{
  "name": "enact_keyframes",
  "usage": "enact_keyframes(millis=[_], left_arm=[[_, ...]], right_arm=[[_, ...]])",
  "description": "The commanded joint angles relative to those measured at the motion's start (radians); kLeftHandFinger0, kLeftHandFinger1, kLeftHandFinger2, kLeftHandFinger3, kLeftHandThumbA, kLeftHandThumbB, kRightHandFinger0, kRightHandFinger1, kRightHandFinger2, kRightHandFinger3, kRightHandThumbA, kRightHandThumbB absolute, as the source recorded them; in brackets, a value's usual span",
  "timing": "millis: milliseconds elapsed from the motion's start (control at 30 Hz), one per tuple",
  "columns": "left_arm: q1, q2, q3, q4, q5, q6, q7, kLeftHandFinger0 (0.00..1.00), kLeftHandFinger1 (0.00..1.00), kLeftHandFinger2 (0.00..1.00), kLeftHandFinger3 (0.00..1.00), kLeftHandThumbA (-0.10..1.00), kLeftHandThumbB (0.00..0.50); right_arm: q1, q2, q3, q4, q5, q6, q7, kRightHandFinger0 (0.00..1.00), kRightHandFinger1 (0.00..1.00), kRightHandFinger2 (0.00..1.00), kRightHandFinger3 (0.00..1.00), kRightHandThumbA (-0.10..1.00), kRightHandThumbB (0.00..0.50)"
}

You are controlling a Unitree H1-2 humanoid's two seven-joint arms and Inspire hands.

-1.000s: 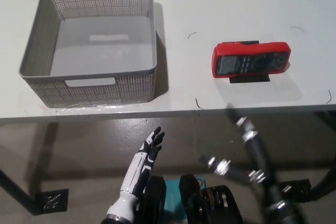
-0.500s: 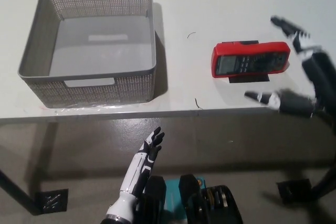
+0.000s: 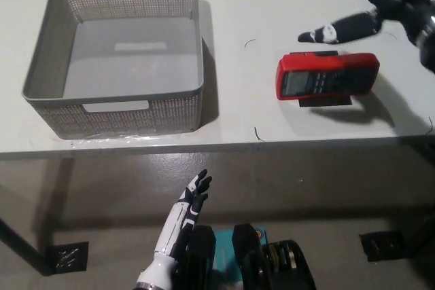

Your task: Use the right hand to pick up a multimeter on the right side and put it into a container on the left side

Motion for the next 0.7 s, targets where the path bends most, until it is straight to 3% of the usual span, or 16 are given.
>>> enact_keyframes(millis=[0,467,667], left_arm=[[-0.005,-0.001,-0.015,-0.018,-0.001,-0.066,0.014,1.00,1.00,1.00,1.00,1.00,0.404],[-0.002,0.004,-0.017,-0.015,-0.002,-0.066,0.021,1.00,1.00,1.00,1.00,1.00,0.430],[0.001,0.005,-0.020,-0.010,0.003,-0.066,0.022,1.00,1.00,1.00,1.00,1.00,0.427]], right_arm=[[-0.291,-0.038,0.119,0.223,-0.118,0.072,0.241,1.00,1.00,1.00,1.00,1.00,0.477],[-0.357,0.012,0.233,0.466,-0.152,0.034,0.234,1.00,1.00,1.00,1.00,0.89,0.500],[-0.348,0.030,0.259,0.498,-0.189,0.032,0.232,1.00,1.00,1.00,1.00,0.93,0.500]])
